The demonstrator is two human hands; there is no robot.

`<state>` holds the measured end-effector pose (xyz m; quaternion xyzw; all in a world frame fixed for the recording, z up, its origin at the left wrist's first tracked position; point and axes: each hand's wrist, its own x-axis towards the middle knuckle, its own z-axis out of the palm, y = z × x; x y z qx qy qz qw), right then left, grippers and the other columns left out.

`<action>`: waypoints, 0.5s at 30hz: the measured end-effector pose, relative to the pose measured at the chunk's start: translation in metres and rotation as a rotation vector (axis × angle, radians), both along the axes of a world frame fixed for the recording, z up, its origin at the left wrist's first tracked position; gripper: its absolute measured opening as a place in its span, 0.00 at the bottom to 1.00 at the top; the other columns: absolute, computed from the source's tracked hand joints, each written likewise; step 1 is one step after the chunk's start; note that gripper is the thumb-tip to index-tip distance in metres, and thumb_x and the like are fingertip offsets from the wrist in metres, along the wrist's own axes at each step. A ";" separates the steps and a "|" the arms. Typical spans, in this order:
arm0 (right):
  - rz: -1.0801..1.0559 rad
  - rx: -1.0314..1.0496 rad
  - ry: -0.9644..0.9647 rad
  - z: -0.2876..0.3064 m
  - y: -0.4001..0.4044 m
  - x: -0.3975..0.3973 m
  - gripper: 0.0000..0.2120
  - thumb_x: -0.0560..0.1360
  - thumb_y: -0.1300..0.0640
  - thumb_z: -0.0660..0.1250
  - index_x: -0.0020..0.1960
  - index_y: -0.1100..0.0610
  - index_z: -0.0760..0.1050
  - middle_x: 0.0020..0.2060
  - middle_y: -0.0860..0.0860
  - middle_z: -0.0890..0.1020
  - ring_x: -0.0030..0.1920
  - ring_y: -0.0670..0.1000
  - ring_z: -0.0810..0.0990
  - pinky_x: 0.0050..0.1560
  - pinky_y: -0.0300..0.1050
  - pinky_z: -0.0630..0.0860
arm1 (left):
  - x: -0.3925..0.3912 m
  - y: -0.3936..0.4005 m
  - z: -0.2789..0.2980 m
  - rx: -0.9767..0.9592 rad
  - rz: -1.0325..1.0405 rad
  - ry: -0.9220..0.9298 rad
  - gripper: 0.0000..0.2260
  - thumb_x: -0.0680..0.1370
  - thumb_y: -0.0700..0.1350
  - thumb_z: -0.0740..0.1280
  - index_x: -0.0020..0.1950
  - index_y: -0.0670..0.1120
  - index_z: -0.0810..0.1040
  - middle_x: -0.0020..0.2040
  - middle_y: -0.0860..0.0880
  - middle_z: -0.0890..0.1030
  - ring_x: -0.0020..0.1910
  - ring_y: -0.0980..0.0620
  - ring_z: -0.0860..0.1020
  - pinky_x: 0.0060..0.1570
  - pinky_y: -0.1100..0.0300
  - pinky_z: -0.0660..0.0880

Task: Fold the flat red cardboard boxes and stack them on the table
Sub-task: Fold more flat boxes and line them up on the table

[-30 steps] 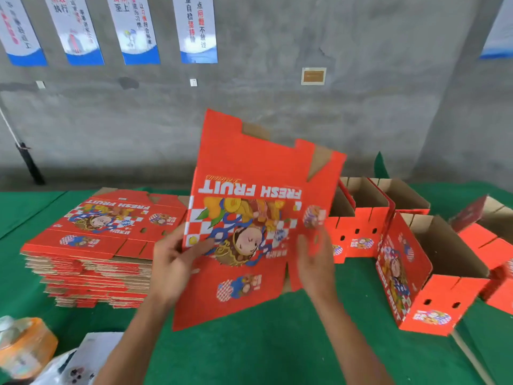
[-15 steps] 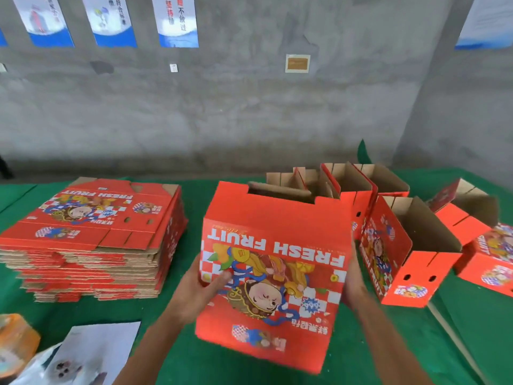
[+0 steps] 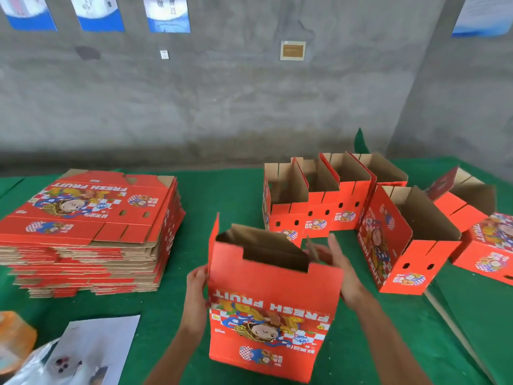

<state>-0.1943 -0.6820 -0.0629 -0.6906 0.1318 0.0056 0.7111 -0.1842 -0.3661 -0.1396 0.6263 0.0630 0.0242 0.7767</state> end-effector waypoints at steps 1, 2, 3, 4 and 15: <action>0.037 0.025 0.004 -0.001 0.001 0.001 0.33 0.82 0.29 0.49 0.65 0.49 0.82 0.59 0.45 0.86 0.59 0.47 0.82 0.65 0.50 0.74 | -0.002 0.001 0.000 0.050 0.008 0.003 0.34 0.71 0.74 0.60 0.65 0.50 0.74 0.53 0.59 0.79 0.59 0.50 0.77 0.56 0.43 0.77; 0.060 0.065 0.008 0.002 0.003 0.001 0.36 0.77 0.23 0.50 0.68 0.44 0.79 0.65 0.42 0.82 0.66 0.47 0.78 0.70 0.54 0.70 | -0.003 0.001 0.000 0.078 0.013 -0.004 0.37 0.71 0.78 0.59 0.67 0.52 0.73 0.55 0.61 0.79 0.60 0.53 0.77 0.61 0.41 0.77; 0.076 0.119 0.000 0.002 0.005 0.000 0.38 0.72 0.18 0.53 0.69 0.41 0.78 0.68 0.40 0.80 0.70 0.45 0.75 0.73 0.55 0.68 | -0.005 0.000 0.004 0.082 0.002 0.000 0.40 0.69 0.80 0.59 0.72 0.56 0.71 0.62 0.61 0.78 0.64 0.56 0.76 0.67 0.38 0.73; 0.094 0.139 -0.030 0.002 0.007 -0.002 0.38 0.68 0.16 0.56 0.67 0.37 0.78 0.69 0.37 0.78 0.73 0.42 0.72 0.74 0.55 0.67 | -0.006 0.000 0.010 0.075 -0.025 0.007 0.41 0.68 0.82 0.58 0.75 0.61 0.68 0.70 0.59 0.75 0.70 0.56 0.74 0.72 0.36 0.69; 0.050 -0.395 -0.049 0.023 -0.007 0.006 0.18 0.85 0.41 0.58 0.73 0.44 0.71 0.62 0.34 0.80 0.69 0.46 0.74 0.72 0.55 0.70 | 0.031 0.023 0.059 0.773 -0.192 -0.646 0.19 0.87 0.58 0.53 0.72 0.58 0.78 0.83 0.57 0.58 0.84 0.50 0.53 0.78 0.49 0.52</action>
